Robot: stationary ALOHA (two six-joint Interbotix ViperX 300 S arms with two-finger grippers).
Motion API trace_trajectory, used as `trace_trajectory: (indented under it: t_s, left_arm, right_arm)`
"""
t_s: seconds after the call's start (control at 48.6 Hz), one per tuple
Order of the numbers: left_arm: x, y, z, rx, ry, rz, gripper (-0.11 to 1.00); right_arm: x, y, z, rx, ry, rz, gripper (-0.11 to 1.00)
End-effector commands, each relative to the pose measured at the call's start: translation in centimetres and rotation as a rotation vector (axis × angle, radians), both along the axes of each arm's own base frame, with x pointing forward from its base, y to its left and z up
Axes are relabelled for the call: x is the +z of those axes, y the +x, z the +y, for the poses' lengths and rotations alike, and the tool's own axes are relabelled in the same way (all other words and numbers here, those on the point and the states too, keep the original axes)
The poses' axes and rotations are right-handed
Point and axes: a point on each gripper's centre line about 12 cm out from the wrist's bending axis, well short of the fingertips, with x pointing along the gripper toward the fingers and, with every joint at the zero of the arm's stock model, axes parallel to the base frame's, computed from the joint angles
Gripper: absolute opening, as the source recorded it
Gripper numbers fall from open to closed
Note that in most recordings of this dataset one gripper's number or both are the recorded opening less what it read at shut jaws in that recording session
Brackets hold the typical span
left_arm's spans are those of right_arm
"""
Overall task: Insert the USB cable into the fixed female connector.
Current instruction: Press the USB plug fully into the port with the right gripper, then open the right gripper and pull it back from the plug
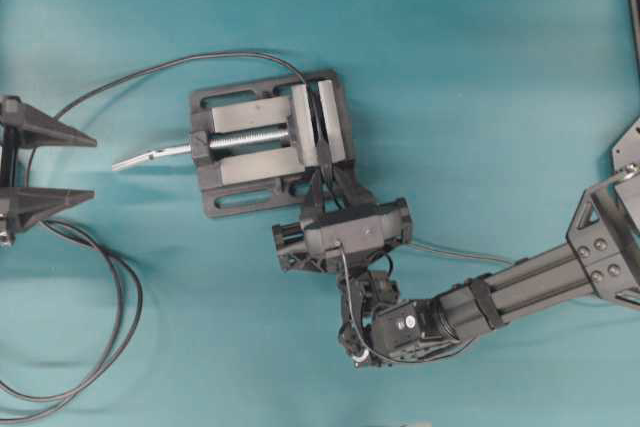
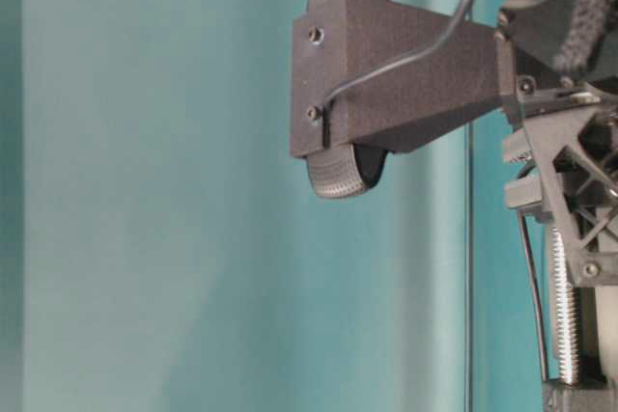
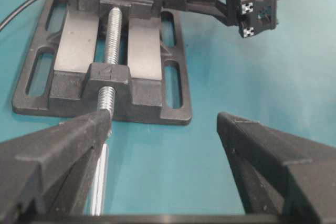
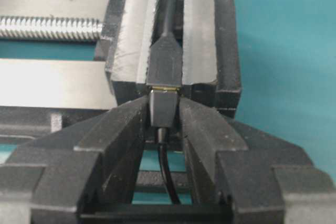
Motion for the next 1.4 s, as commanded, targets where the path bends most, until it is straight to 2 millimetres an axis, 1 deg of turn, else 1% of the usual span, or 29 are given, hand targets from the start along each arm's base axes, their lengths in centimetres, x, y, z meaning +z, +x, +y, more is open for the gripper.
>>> trace_trajectory:
  t_s: [0.0, 0.329, 0.556, 0.761, 0.926, 1.111, 1.255, 1.379]
  left_arm:
    - [0.4, 0.2, 0.0, -0.002, 0.009, -0.009, 1.00]
    - [0.4, 0.2, 0.0, -0.002, 0.009, -0.011, 1.00]
    - [0.4, 0.2, 0.0, -0.001, 0.009, -0.011, 1.00]
    - [0.4, 0.2, 0.0, -0.002, 0.009, -0.009, 1.00]
    - [0.4, 0.2, 0.0, -0.001, 0.007, -0.009, 1.00]
    - [0.4, 0.2, 0.0, -0.001, 0.009, -0.011, 1.00]
    - [0.4, 0.2, 0.0, -0.002, 0.009, -0.008, 1.00]
    - [0.4, 0.2, 0.0, -0.002, 0.009, -0.009, 1.00]
  right_arm:
    - [2.2, 0.2, -0.6, -0.022, 0.014, -0.045, 0.39]
    - [2.9, 0.3, 1.8, 0.048, 0.013, -0.006, 0.39]
    - [3.1, 0.1, 2.8, 0.065, 0.021, -0.001, 0.39]
    - [3.5, -0.7, 3.7, 0.056, 0.053, 0.000, 0.39]
    - [3.9, -1.3, 3.9, 0.062, 0.050, 0.003, 0.39]
    - [4.1, -1.7, 3.6, 0.076, 0.050, 0.006, 0.39]
    - [4.8, -2.1, 3.3, 0.153, 0.064, 0.001, 0.38]
    - [5.4, -3.2, 2.7, 0.231, 0.070, -0.006, 0.38]
